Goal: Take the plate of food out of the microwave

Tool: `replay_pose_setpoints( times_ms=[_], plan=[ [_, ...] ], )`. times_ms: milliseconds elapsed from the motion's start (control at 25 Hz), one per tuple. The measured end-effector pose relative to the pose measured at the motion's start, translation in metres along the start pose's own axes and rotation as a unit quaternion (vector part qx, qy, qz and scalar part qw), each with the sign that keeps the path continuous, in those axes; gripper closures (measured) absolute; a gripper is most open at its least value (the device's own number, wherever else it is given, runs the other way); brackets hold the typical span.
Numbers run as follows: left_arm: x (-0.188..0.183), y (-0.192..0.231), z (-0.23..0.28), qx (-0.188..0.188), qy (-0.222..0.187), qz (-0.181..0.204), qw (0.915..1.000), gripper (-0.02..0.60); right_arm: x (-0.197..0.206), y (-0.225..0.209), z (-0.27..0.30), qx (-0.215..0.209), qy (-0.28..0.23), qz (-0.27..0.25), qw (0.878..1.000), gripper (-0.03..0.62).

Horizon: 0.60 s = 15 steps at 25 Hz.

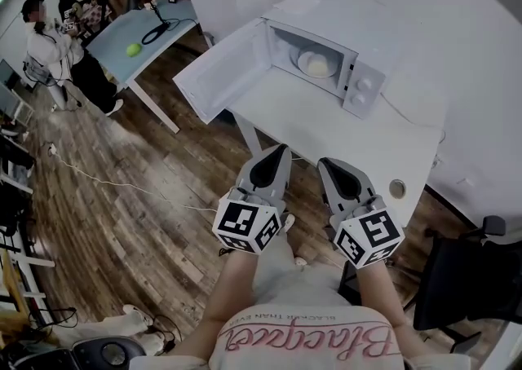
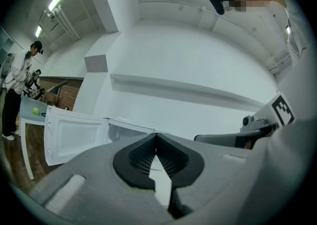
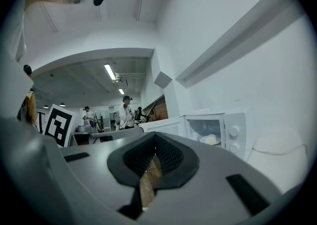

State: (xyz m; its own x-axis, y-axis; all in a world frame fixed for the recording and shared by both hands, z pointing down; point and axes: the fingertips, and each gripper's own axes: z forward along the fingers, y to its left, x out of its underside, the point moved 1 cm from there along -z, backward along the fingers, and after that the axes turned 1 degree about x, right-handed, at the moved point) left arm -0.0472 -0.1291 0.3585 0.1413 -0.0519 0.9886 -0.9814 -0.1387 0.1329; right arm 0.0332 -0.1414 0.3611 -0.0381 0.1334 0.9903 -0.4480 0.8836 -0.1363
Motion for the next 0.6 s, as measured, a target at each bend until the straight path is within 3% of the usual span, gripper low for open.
replay_pose_setpoints(
  times_ms=[600],
  plan=[
    [-0.006, 0.032, 0.054, 0.033, 0.006, 0.013, 0.9994, 0.575, -0.006, -0.025, 0.057, 0.009, 0.001, 0.008, 1.000, 0.582]
  ],
)
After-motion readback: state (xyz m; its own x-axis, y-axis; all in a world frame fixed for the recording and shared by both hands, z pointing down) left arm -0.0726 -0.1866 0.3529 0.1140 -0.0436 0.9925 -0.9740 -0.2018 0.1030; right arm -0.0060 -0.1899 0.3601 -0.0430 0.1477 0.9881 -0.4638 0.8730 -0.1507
